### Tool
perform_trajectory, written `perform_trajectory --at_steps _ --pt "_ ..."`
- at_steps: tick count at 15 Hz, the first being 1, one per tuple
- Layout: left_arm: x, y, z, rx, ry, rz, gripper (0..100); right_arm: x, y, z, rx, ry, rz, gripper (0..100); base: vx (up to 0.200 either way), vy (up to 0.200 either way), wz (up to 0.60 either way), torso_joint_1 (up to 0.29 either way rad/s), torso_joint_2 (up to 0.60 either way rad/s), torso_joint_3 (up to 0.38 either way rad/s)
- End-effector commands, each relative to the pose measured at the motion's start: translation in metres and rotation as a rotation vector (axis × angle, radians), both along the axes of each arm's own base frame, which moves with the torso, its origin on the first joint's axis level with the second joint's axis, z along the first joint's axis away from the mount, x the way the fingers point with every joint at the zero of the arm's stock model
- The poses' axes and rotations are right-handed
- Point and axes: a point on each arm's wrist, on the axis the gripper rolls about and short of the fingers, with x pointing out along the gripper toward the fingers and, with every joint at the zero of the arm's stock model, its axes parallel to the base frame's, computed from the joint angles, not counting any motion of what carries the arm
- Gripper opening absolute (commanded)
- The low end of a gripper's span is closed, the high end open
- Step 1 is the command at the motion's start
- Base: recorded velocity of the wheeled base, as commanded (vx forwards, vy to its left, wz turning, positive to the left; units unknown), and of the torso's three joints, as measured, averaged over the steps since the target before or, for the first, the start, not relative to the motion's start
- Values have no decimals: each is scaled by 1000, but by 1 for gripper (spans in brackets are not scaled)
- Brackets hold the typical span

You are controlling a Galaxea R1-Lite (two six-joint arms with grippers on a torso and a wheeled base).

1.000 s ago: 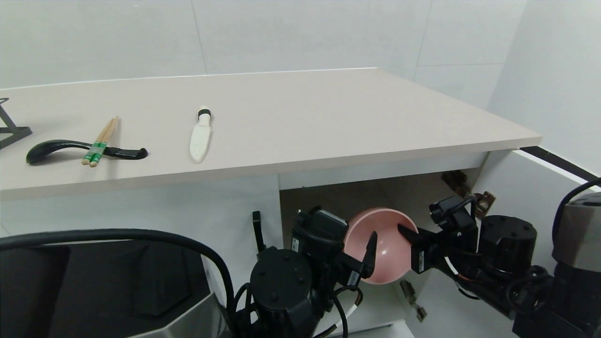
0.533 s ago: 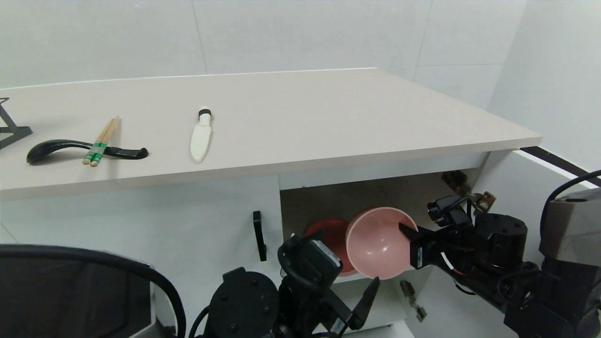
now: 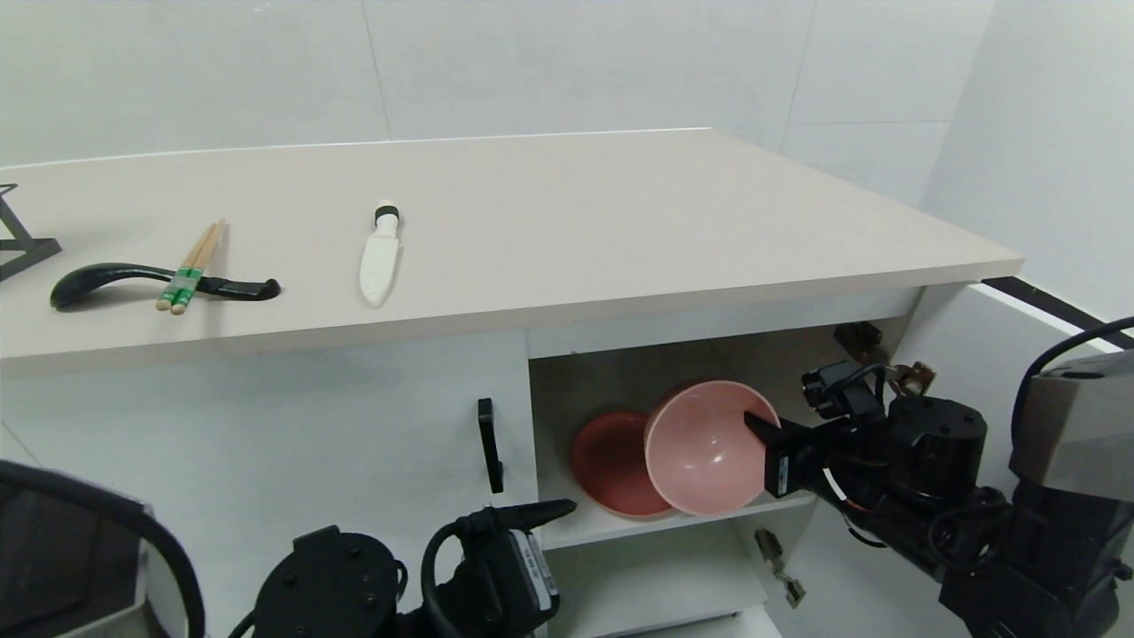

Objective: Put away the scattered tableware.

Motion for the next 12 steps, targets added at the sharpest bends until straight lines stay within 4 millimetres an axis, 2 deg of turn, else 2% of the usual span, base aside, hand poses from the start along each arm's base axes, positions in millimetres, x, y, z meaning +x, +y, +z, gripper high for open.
perform_trajectory --at_steps 1,5,8,12 --pt "-8 19 10 -12 -5 6 100 0 3 0 4 -3 10 0 0 0 0 0 0 0" --pt "-27 44 31 -98 -12 -47 100 -1 6 -3 0 7 20 0 0 0 0 0 0 0" --pt "-34 54 51 -193 -62 -45 100 -1 9 -4 -2 11 30 0 0 0 0 0 0 0" --pt "-26 65 57 -214 -86 33 100 0 11 -5 -1 8 34 0 0 0 0 0 0 0"
